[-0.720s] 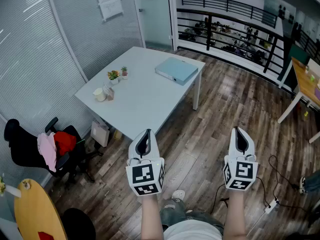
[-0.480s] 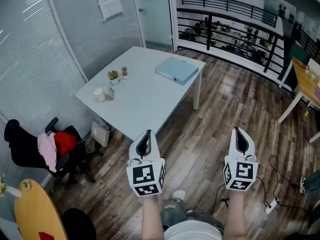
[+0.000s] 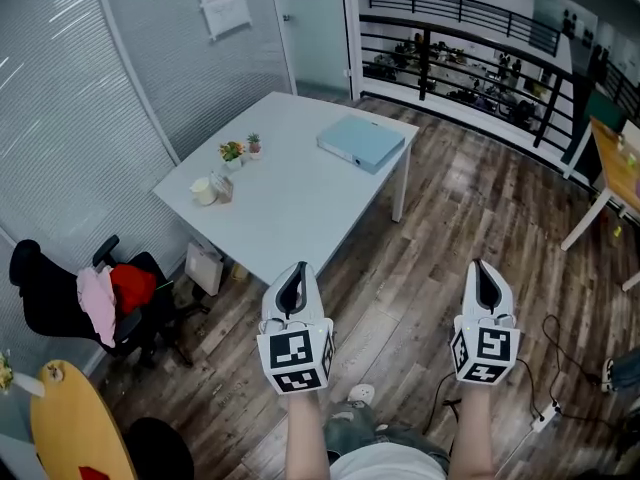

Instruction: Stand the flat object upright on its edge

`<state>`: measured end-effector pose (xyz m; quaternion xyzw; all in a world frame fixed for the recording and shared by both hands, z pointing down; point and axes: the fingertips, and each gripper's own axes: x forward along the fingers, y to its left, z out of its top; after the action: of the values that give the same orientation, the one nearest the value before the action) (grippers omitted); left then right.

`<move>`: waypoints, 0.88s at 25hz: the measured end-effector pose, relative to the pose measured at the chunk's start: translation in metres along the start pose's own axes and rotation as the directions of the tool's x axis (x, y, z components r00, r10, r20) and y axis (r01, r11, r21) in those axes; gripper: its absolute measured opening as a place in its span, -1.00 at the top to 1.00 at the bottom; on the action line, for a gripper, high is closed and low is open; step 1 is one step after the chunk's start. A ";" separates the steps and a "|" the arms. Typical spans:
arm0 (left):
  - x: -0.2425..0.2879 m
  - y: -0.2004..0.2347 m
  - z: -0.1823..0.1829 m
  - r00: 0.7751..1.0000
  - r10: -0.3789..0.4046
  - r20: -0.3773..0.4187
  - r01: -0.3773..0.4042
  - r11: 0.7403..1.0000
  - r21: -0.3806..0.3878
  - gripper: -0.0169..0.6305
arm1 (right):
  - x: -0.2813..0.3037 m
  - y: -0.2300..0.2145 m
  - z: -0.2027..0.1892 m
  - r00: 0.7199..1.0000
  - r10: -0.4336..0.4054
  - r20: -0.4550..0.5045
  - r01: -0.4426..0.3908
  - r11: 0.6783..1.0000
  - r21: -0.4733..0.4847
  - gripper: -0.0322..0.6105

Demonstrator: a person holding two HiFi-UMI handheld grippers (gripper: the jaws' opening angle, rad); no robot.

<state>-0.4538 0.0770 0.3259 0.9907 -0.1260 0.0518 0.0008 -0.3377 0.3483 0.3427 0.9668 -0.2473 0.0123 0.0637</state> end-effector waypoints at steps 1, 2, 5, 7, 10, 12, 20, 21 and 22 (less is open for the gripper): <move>0.005 0.003 0.000 1.000 0.002 -0.004 -0.002 1.000 0.001 0.95 | 0.005 0.001 0.000 1.000 0.000 0.000 0.000 1.000 0.005 0.85; 0.010 0.007 0.000 1.000 0.004 -0.006 -0.004 1.000 0.003 0.94 | 0.010 0.002 -0.001 1.000 0.001 0.000 -0.001 1.000 0.008 0.85; 0.027 0.016 0.002 1.000 -0.002 -0.005 0.002 1.000 0.001 0.76 | 0.027 0.008 0.002 1.000 0.012 0.007 -0.012 1.000 -0.001 0.76; 0.039 0.022 0.003 1.000 -0.015 -0.006 0.015 1.000 -0.003 0.51 | 0.039 0.014 0.005 1.000 0.023 0.017 -0.023 1.000 -0.010 0.71; 0.059 0.034 0.004 1.000 -0.023 -0.005 0.023 1.000 -0.004 0.05 | 0.057 0.022 0.009 0.999 0.038 0.037 -0.038 0.999 -0.004 0.34; 0.071 0.041 0.005 1.000 -0.025 0.001 0.025 1.000 -0.004 -0.04 | 0.069 0.026 0.009 0.998 0.042 0.043 -0.042 0.999 0.018 0.16; 0.108 0.054 -0.005 0.998 -0.046 -0.035 0.046 0.999 0.006 -0.11 | 0.101 0.031 -0.004 1.000 0.031 0.000 -0.031 0.997 0.073 -0.22; 0.112 0.055 -0.007 0.998 -0.046 -0.040 0.046 0.999 0.005 -0.11 | 0.104 0.031 -0.006 1.000 0.031 -0.006 -0.030 0.997 0.072 -0.23; 0.116 0.056 -0.008 0.998 -0.046 -0.043 0.046 0.999 0.002 -0.11 | 0.106 0.030 -0.007 0.999 0.030 -0.011 -0.029 0.997 0.072 -0.23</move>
<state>-0.3574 -0.0058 0.3454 0.9920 -0.1030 0.0733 0.0034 -0.2587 0.2723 0.3593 0.9646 -0.2604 0.0280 0.0303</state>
